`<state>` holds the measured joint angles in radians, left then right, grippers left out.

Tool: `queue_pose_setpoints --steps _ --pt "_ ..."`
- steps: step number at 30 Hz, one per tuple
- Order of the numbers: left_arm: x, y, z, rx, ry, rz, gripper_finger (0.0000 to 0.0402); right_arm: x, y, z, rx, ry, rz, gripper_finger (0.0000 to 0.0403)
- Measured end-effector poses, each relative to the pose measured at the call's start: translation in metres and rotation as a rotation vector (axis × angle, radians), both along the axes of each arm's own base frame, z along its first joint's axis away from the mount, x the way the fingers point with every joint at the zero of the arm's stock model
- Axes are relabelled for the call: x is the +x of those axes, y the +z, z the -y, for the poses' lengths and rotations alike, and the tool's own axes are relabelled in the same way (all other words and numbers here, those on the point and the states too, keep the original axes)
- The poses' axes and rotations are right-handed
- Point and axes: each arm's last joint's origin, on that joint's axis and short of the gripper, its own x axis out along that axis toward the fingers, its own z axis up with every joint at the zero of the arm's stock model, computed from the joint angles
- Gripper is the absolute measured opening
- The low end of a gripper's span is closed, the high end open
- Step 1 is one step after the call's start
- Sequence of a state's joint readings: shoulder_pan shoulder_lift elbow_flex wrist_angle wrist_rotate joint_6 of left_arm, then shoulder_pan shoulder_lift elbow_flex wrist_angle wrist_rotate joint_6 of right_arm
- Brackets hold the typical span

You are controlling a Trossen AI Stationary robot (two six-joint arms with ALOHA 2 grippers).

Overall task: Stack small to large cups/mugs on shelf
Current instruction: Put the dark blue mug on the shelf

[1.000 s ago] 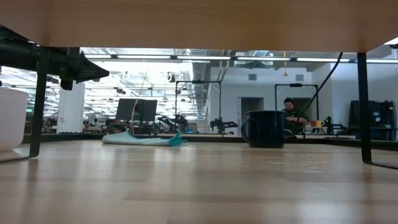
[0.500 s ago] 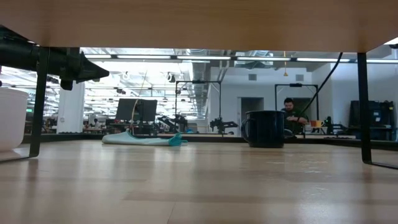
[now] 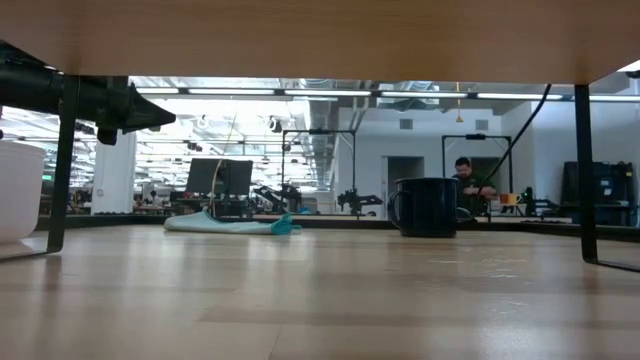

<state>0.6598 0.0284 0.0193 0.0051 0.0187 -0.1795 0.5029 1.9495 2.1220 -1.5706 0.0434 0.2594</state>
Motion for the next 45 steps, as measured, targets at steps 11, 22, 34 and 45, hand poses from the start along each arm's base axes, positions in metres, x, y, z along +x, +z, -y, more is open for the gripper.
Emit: queue_pose_setpoints --steps 11,22,34,45 --pt "0.000 0.000 0.000 0.000 0.000 0.000 0.0000 -0.002 0.000 -0.003 -0.006 0.007 0.003 0.0076" --pt "0.000 0.000 0.000 0.000 0.000 0.001 0.0000 -0.009 0.011 0.000 0.015 -0.022 0.029 0.0037" --pt "0.000 0.000 0.000 0.000 0.000 0.001 0.0000 -0.046 0.058 0.022 0.092 -0.098 0.162 0.0005" --pt "0.000 0.000 0.000 0.000 0.006 0.001 0.0000 -0.092 0.107 0.070 -0.059 -0.300 0.472 0.0003"
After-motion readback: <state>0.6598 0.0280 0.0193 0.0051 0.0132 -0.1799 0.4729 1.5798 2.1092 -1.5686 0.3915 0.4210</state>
